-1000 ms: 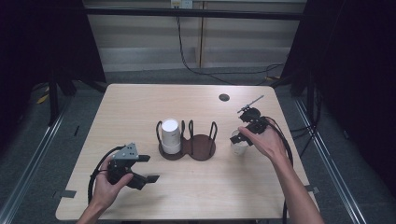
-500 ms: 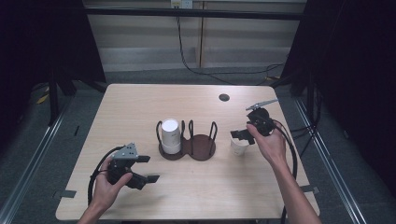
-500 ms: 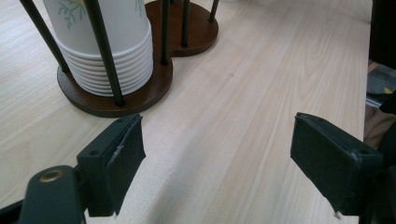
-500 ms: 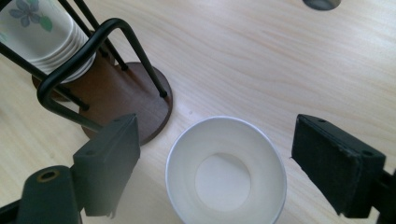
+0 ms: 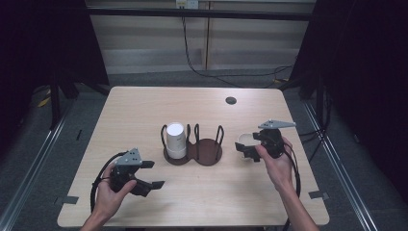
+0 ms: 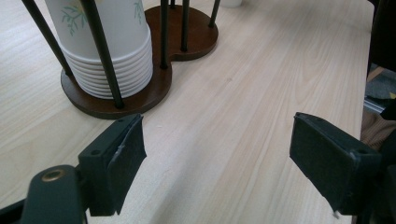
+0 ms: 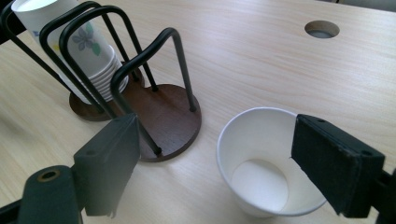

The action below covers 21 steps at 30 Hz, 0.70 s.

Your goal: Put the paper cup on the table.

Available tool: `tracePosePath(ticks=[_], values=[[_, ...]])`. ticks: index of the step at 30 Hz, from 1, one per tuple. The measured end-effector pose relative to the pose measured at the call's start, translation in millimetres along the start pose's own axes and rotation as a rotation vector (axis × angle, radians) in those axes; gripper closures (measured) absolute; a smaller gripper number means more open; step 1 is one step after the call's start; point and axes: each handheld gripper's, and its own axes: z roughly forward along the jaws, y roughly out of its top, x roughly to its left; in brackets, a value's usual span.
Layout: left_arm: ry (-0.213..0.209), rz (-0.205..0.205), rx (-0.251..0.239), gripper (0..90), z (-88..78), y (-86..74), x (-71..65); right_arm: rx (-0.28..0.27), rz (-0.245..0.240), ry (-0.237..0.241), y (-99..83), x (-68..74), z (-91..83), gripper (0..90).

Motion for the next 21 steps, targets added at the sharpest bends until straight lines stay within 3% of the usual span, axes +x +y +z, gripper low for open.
tracePosePath(ticks=[10, 14, 18, 21], values=[[0.014, -0.020, -0.030, 18.1, -3.6, -4.6, -0.8, -0.075, -0.011, 0.023, -19.9, 30.6, -11.8, 16.9], [0.021, -0.024, -0.031, 18.1, -3.0, -5.1, -1.5, -0.073, -0.024, 0.035, -27.2, 40.8, -12.0, 17.9], [0.003, -0.033, -0.016, 18.3, -0.3, -6.5, -2.4, -0.077, -0.054, 0.048, -37.9, 58.2, -10.9, 20.7], [-0.006, -0.037, -0.018, 18.3, -0.2, -7.3, -4.1, -0.089, -0.052, 0.069, -41.1, 63.1, -10.4, 20.7]])
